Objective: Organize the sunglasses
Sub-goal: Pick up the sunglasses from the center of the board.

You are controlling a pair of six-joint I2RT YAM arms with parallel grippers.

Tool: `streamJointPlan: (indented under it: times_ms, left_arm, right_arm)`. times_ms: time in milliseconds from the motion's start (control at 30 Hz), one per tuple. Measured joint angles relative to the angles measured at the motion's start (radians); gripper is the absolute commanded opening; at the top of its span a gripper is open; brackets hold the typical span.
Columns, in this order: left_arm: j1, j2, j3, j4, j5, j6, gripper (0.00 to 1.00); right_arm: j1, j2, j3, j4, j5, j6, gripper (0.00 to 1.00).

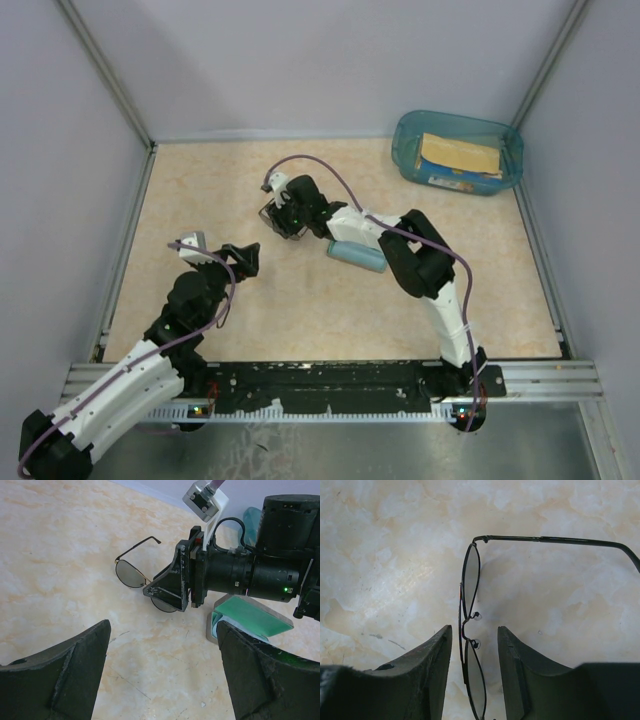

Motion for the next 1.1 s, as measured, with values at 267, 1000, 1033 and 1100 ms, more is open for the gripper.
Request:
streamJointPlan:
  times_ms: [267, 1000, 1033, 1100]
  left_arm:
    - [0.001, -0.001, -0.002, -0.011, -0.004, 0.0, 0.93]
    - [0.001, -0.001, -0.002, -0.015, -0.007, 0.0, 0.93]
    - [0.001, -0.001, -0.002, -0.015, -0.007, 0.0, 0.93]
    - [0.001, -0.001, -0.002, -0.015, -0.008, 0.0, 0.93]
  right_arm:
    - [0.0, 0.005, 0.013, -0.002, 0.0, 0.0, 0.36]
    - [0.0, 0.009, 0.032, -0.006, -0.003, -0.01, 0.07]
    - [0.0, 0.009, 0.032, -0.006, -0.003, -0.013, 0.06]
    - [0.0, 0.009, 0.032, -0.005, -0.003, -0.019, 0.02]
